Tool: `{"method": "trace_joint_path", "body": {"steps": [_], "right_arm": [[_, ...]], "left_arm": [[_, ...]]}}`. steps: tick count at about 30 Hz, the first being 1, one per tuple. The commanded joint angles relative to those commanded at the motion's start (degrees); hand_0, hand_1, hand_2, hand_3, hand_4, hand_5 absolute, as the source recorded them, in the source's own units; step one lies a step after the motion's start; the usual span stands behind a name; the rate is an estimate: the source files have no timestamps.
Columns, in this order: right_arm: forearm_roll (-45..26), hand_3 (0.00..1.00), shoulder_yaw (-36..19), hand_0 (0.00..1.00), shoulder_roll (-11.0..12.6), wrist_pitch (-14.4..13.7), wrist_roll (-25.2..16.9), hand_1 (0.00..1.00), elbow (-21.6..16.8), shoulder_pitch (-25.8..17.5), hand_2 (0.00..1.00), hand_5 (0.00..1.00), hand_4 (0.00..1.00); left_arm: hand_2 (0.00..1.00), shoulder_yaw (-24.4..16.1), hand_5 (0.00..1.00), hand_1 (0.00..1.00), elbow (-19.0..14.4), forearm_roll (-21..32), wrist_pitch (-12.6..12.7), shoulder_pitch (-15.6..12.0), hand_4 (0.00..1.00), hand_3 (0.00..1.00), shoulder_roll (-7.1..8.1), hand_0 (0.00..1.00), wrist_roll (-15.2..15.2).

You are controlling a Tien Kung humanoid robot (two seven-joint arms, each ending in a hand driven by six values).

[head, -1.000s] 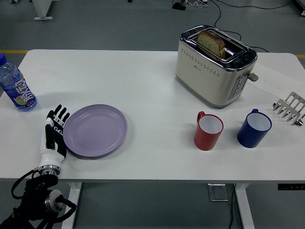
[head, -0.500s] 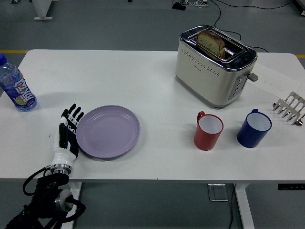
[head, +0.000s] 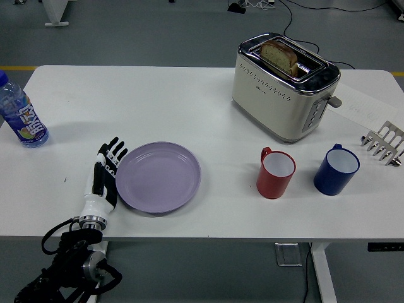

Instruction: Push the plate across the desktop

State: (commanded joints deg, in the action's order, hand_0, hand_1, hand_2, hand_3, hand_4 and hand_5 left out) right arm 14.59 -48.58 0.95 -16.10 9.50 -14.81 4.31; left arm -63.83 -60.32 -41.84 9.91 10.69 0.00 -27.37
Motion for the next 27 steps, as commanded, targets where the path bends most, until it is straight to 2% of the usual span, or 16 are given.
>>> {"method": "trace_joint_path", "body": {"steps": [27], "right_arm": [[0.68,0.599,-0.29,0.591,0.06,0.12,0.13,0.524,-0.01,0.01,0.61,0.527,0.365]], "left_arm": [[0.91,8.87,0.998,0.898,-2.71,2.89,-0.1,0.72,0.53,0.89,0.0,0.852,-0.1]]}}
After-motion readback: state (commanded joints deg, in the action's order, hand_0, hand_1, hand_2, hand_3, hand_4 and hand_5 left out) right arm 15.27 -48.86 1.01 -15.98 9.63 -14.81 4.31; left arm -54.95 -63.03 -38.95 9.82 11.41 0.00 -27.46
